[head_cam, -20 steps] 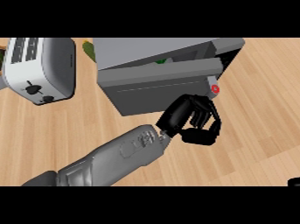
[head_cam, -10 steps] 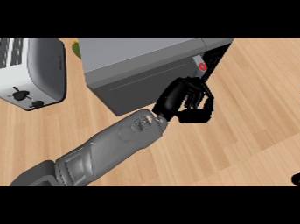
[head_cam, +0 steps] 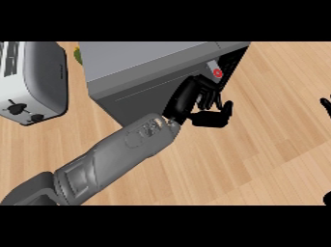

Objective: Pick up the milk, place it into the microwave and close the microwave

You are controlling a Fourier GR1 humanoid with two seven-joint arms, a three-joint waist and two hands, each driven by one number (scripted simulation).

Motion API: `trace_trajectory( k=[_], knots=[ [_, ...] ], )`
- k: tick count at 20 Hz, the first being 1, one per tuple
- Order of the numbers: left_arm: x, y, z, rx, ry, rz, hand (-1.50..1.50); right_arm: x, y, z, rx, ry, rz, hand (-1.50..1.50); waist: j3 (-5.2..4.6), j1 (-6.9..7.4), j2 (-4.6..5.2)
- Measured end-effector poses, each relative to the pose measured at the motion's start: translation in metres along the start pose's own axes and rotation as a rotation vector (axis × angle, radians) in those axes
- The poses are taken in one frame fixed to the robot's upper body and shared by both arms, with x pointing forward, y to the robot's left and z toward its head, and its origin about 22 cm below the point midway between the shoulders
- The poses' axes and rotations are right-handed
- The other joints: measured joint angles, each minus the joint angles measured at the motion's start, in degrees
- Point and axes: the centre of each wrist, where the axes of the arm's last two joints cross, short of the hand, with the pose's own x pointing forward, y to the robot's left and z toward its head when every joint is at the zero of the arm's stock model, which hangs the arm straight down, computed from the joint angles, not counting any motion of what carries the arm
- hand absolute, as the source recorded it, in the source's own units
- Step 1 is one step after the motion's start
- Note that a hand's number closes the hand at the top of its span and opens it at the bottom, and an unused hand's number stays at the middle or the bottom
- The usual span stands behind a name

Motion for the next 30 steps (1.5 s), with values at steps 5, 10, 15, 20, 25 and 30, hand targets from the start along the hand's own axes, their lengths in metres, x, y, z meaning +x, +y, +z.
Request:
trace_trajectory(
  k=[5, 10, 15, 20, 25, 30],
  knots=[
    [0.000, -0.002, -0.002, 0.016, 0.013, 0.005, 1.50, 0.013, 0.010, -0.026, 0.175, -0.004, 0.004, 1.50, 0.02, -0.35, -0.07],
    [-0.002, 0.000, -0.002, 0.039, 0.019, 0.005, 1.50, 0.025, 0.026, -0.046, 0.314, -0.014, 0.002, 1.50, 0.05, -1.04, -0.29],
    [-0.005, 0.003, 0.001, 0.073, 0.021, 0.002, 1.50, 0.032, 0.041, -0.057, 0.398, -0.026, -0.012, 1.50, 0.09, -1.98, -0.50],
    [-0.007, 0.005, 0.002, 0.104, 0.024, 0.001, 1.50, 0.038, 0.053, -0.063, 0.453, -0.041, -0.028, 1.50, 0.11, -2.72, -0.63],
    [-0.009, 0.007, 0.004, 0.134, 0.020, -0.003, 1.50, 0.042, 0.063, -0.066, 0.493, -0.054, -0.045, 1.50, 0.10, -3.42, -0.71],
    [-0.011, 0.009, 0.006, 0.159, 0.018, -0.007, 1.50, 0.046, 0.071, -0.067, 0.523, -0.065, -0.060, 1.50, 0.09, -4.10, -0.83]
  ],
)
